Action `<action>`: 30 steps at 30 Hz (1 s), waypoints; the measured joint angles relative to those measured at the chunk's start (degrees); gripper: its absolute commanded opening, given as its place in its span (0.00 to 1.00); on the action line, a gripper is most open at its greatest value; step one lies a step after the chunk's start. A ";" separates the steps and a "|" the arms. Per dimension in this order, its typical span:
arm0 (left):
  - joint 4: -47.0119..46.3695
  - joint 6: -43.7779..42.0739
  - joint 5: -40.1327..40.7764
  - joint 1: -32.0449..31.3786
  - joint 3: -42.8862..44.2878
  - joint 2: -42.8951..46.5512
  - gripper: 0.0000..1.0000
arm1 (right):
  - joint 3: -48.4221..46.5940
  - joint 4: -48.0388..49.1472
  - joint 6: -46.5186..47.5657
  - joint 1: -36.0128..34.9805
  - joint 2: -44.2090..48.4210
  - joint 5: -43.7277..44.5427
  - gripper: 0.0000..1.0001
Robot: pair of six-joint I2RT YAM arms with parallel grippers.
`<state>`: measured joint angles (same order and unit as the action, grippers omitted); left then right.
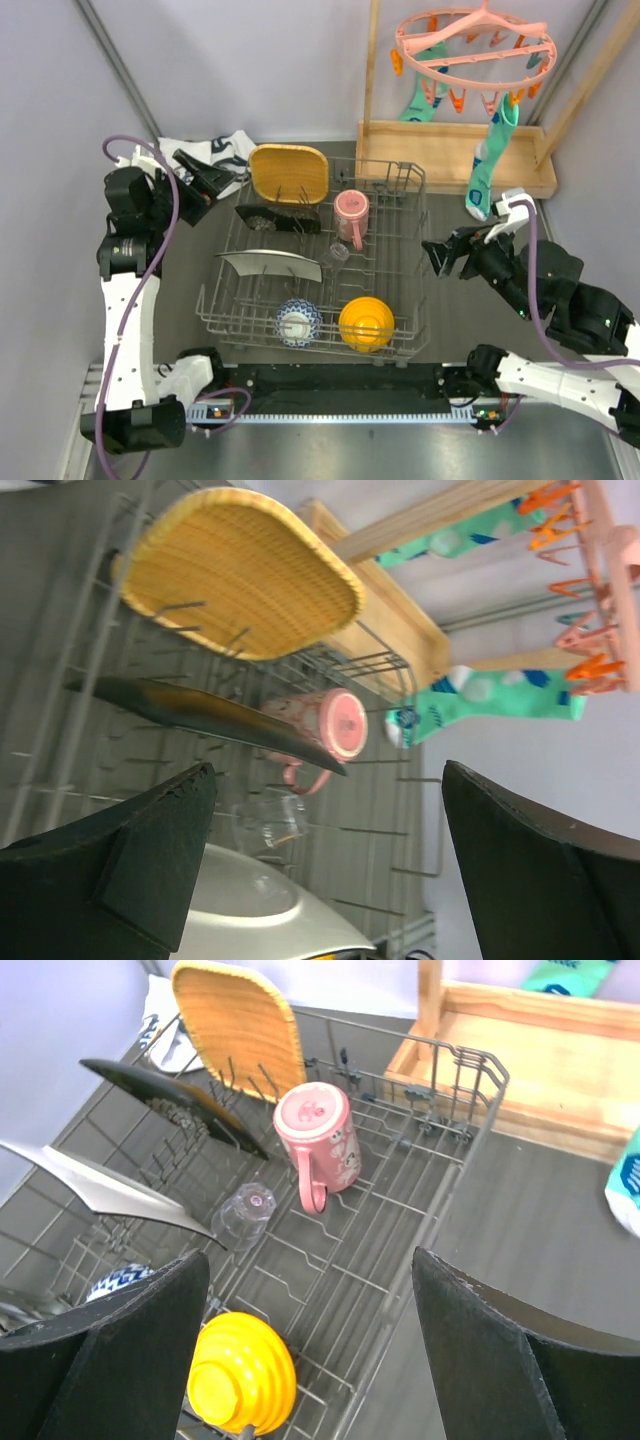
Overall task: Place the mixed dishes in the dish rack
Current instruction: Place the bowl upside down on the dish rack
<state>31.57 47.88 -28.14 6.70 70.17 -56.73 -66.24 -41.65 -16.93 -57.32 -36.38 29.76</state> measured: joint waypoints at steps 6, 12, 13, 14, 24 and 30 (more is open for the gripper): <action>5.42 -4.57 5.99 0.00 0.61 1.22 0.98 | 2.47 -0.42 -2.45 0.02 3.17 3.48 0.81; 8.11 -6.67 10.56 0.00 0.28 4.04 0.98 | 2.86 -1.27 -3.76 0.02 4.74 5.79 0.81; 8.22 -6.78 10.82 0.00 0.28 4.17 0.98 | 2.86 -1.27 -3.89 0.02 4.79 6.05 0.81; 8.61 -7.17 11.39 0.00 0.28 4.52 0.98 | 2.86 -1.29 -3.93 0.02 4.79 6.29 0.81; 10.97 -8.72 15.65 0.00 0.22 5.53 0.98 | 2.95 -1.70 -4.26 0.02 5.38 7.32 0.81; 11.34 -8.90 16.70 0.00 0.22 5.64 0.98 | 3.69 -2.32 -4.37 0.02 6.03 8.07 0.81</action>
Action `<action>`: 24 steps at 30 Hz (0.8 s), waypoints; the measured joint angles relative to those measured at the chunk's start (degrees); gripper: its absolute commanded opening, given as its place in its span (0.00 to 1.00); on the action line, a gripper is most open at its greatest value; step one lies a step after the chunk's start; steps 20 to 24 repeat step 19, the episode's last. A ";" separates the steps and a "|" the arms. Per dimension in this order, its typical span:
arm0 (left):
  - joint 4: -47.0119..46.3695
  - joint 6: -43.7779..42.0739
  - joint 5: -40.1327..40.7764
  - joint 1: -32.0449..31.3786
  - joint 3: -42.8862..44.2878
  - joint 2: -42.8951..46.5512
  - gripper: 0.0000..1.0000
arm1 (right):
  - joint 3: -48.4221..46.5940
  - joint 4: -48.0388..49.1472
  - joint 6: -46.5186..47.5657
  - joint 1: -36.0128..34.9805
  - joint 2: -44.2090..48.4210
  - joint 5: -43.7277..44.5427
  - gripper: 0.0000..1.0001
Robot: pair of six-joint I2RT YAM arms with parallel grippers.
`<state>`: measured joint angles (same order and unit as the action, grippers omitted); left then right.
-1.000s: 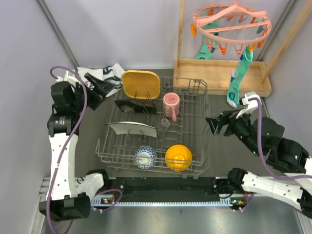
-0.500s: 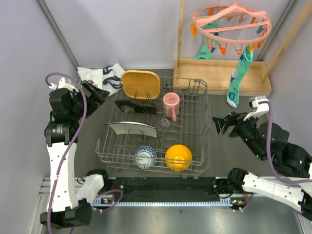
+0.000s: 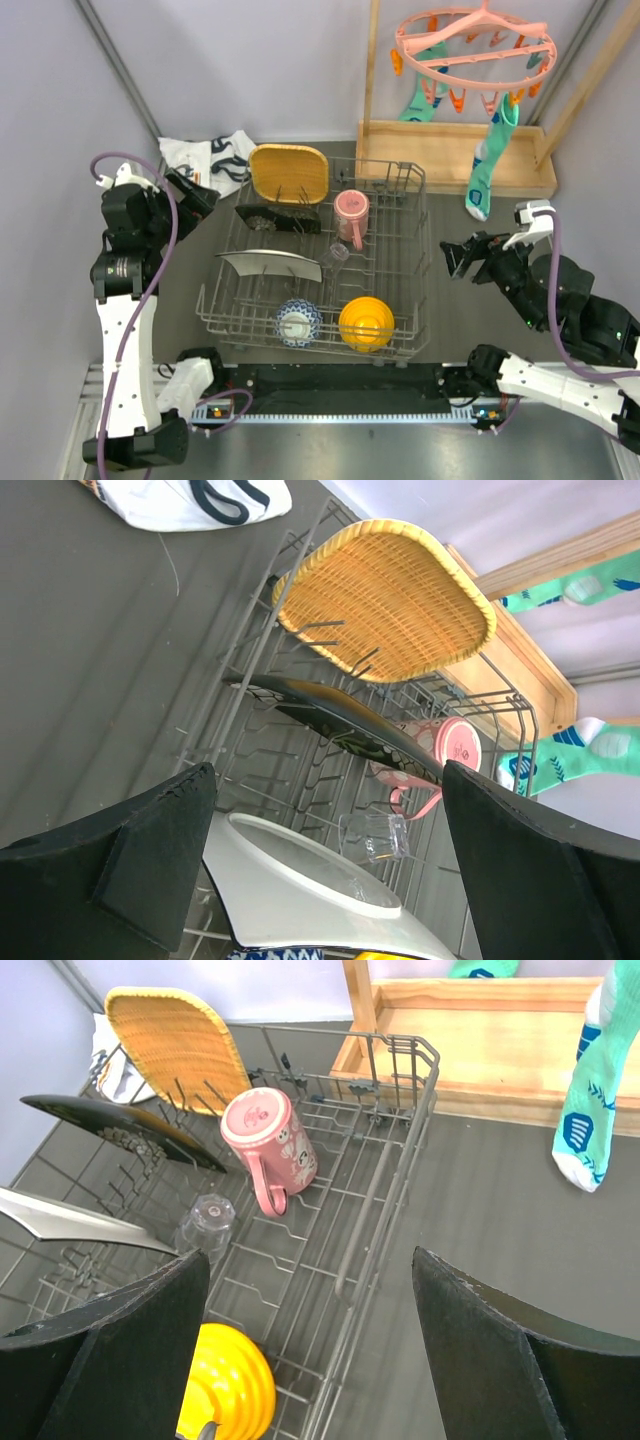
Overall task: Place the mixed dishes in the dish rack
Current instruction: Place the bowl upside down on the dish rack
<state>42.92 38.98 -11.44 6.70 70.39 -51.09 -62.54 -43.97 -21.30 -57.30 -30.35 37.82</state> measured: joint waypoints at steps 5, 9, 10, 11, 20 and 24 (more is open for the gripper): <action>0.44 0.00 0.70 0.00 -0.02 0.35 0.98 | 0.46 -0.24 0.00 0.00 0.22 0.37 0.81; 0.48 0.02 1.31 0.00 0.00 0.59 0.98 | 1.05 -0.26 0.09 0.00 0.55 0.57 0.81; 0.46 0.02 1.46 0.00 0.00 0.61 0.98 | 1.05 -0.22 0.11 0.00 0.55 0.61 0.81; 0.48 0.04 1.62 0.00 0.00 0.63 0.98 | 1.05 -0.22 0.17 0.00 0.57 0.70 0.81; 0.48 0.04 1.92 0.00 0.00 0.61 0.98 | 1.05 -0.24 0.17 0.00 0.61 1.75 0.82; 0.48 0.04 1.92 0.00 0.00 0.61 0.98 | 1.05 -0.24 0.17 0.00 0.61 1.75 0.82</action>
